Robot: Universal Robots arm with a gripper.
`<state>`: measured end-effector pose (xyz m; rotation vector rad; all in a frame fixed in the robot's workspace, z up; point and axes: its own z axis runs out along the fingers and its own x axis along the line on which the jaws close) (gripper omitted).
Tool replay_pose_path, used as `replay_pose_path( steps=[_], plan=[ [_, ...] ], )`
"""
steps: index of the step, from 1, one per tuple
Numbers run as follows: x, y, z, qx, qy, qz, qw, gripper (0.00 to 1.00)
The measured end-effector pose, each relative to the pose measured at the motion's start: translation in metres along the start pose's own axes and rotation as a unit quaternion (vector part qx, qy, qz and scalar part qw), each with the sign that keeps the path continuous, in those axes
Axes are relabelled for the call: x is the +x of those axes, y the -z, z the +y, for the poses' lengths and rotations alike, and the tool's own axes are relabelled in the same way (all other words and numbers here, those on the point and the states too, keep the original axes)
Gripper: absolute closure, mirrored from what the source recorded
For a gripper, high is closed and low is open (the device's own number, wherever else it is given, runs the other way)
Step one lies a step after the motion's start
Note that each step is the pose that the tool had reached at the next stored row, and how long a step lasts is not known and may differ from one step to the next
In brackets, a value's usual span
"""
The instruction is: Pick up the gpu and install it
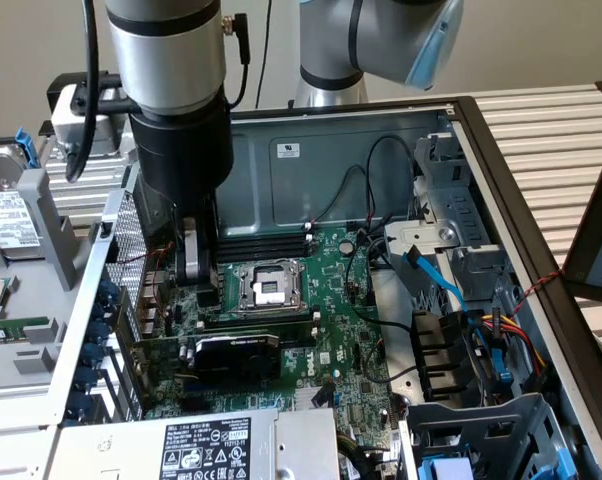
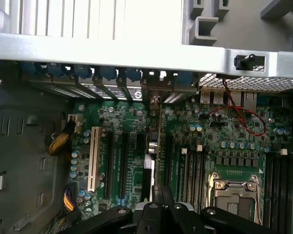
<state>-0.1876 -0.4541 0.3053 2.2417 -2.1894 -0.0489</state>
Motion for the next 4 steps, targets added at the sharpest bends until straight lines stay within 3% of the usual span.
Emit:
replay_pose_path(
  steps=[4],
  plan=[
    [0.0, 0.0, -0.0001, 0.0, 0.0, 0.0, 1.0, 0.89]
  ],
)
